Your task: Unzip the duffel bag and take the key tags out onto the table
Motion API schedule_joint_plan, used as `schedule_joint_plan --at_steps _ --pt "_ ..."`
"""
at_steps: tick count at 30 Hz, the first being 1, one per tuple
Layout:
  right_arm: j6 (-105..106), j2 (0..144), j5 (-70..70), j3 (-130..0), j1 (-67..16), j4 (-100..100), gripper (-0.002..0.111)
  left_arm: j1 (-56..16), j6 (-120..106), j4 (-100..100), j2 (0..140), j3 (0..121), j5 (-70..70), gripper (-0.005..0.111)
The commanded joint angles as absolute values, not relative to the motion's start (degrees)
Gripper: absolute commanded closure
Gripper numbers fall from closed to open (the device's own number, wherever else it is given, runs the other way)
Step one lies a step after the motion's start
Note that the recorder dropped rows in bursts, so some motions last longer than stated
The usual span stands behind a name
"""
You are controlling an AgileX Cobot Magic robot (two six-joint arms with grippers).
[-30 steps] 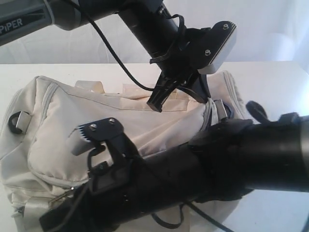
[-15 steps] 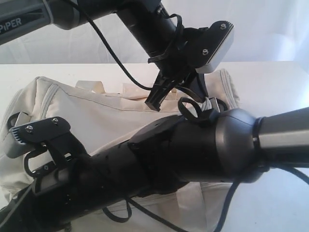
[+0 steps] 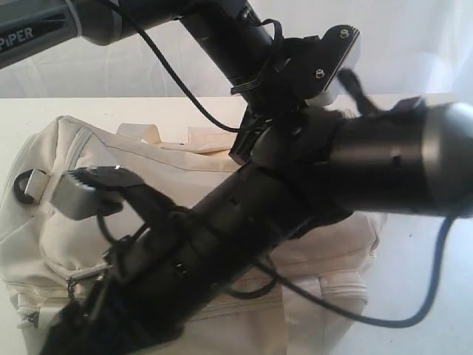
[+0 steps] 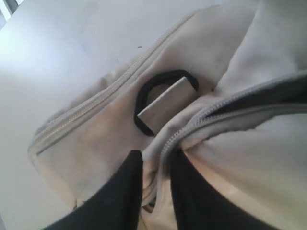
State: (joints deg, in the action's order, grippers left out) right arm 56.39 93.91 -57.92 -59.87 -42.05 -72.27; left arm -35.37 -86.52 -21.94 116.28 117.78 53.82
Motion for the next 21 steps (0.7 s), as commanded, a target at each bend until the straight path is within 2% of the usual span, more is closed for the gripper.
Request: schedule_joint_plan --at_steps 1,4,9,12,14,17,21 --pt "47.1 88.1 -67.3 -59.8 -37.9 -58.9 0.042 -35.5 -79.5 -19.0 113.0 118.1 52.6 0.059" --pt "46.0 83.7 -69.8 -59.2 -36.5 -55.2 0.044 -35.4 -68.2 -13.7 110.6 118.1 53.0 0.053" --pt "42.9 75.8 -70.0 -56.8 -33.9 -50.4 0.048 -33.9 -55.5 -3.5 106.7 118.1 62.4 0.053" --pt "39.3 71.4 -69.7 -55.8 -32.6 -44.9 0.053 -32.0 -49.5 -2.8 104.7 118.1 70.0 0.053" --pt "36.7 68.6 -68.1 -55.3 -32.0 -41.8 0.056 -30.7 -44.3 -3.0 103.5 117.9 70.0 0.054" --pt "33.9 65.3 -66.6 -55.2 -32.0 -40.0 0.058 -28.4 -34.5 -3.7 100.1 114.9 70.0 0.059" --pt "32.0 62.3 -66.6 -55.2 -32.0 -40.3 0.059 -25.0 -34.3 -8.5 94.9 109.1 70.0 0.082"
